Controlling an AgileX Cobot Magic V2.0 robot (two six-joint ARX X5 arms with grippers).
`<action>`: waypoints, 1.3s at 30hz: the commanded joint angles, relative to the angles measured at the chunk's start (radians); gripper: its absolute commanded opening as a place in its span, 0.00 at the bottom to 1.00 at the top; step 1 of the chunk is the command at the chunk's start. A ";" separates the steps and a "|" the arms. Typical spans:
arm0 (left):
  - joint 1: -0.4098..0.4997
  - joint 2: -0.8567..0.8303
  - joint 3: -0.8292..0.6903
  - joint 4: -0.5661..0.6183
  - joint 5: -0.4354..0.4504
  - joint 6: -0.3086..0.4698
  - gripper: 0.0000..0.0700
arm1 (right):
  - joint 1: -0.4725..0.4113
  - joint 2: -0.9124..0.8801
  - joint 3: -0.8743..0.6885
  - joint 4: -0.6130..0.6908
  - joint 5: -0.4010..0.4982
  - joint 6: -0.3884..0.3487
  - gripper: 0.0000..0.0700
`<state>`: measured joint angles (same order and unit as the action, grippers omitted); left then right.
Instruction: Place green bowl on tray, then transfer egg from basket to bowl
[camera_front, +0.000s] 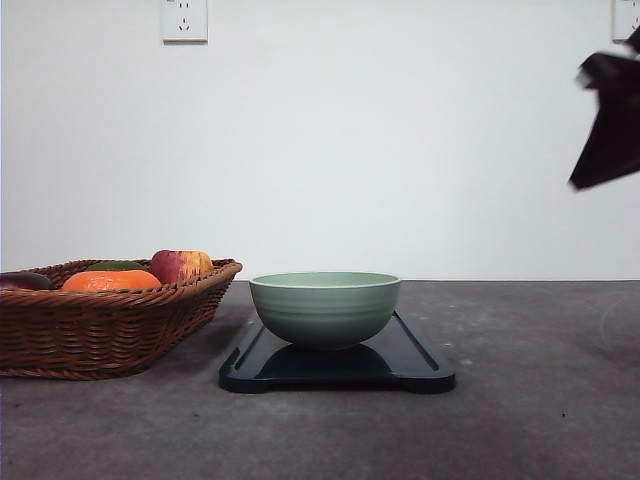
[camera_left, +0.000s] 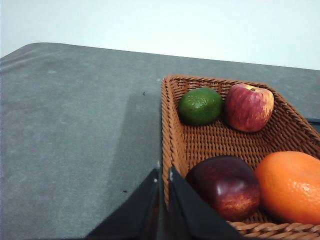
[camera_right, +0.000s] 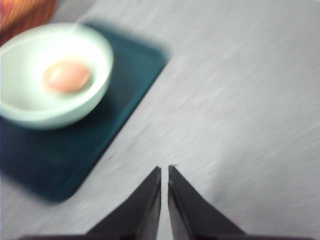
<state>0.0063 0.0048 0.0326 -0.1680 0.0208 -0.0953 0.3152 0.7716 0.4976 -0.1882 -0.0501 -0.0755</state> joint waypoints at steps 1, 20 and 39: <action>0.002 -0.002 -0.020 0.011 -0.006 0.000 0.03 | -0.018 -0.069 -0.069 0.047 0.006 -0.011 0.02; 0.002 -0.002 -0.020 0.010 -0.006 0.000 0.03 | -0.255 -0.758 -0.486 0.119 0.006 0.072 0.02; 0.002 -0.002 -0.020 0.011 -0.006 0.000 0.03 | -0.267 -0.768 -0.486 0.099 0.006 0.072 0.02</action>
<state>0.0063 0.0048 0.0326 -0.1680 0.0208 -0.0952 0.0502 0.0036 0.0162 -0.0982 -0.0475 -0.0181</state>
